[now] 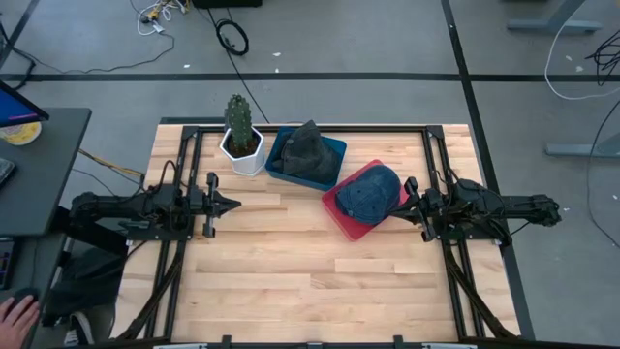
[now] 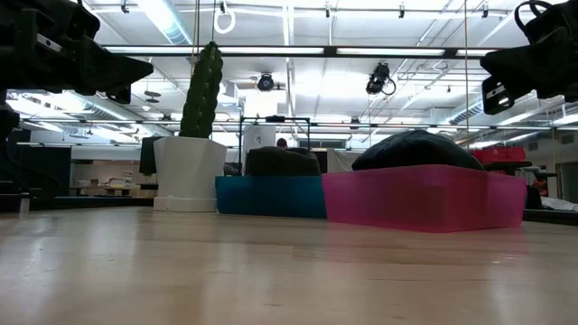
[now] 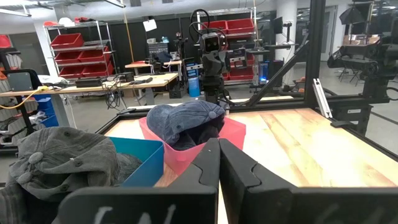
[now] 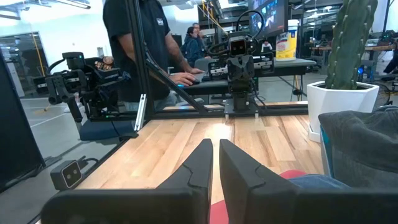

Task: Pick & Place hat
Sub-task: Return to Home Position

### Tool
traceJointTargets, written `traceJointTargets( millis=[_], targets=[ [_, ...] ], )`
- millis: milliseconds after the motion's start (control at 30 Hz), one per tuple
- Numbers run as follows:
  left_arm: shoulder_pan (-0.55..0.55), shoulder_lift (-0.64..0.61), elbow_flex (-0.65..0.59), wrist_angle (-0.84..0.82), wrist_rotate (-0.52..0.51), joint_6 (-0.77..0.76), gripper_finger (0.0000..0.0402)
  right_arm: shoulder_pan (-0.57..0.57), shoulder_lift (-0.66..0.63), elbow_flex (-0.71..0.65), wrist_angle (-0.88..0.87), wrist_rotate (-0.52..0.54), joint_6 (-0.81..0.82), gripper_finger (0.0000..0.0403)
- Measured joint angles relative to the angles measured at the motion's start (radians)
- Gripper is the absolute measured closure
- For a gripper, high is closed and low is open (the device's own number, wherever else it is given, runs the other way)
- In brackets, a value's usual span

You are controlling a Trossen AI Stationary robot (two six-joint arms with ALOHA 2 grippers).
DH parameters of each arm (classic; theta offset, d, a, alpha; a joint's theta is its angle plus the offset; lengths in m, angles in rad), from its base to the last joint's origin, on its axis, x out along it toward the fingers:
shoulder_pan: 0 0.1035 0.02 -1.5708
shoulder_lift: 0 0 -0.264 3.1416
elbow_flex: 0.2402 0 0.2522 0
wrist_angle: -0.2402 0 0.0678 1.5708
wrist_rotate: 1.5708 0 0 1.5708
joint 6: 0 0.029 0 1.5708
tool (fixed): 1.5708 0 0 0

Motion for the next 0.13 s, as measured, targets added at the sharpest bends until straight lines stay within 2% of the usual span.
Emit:
traceJointTargets(
  millis=[133],
  targets=[
    [0.000,0.000,0.000,0.000,0.000,0.000,0.0399,0.000,0.000,0.000,0.000,0.000,0.000,0.0369]
  ],
)
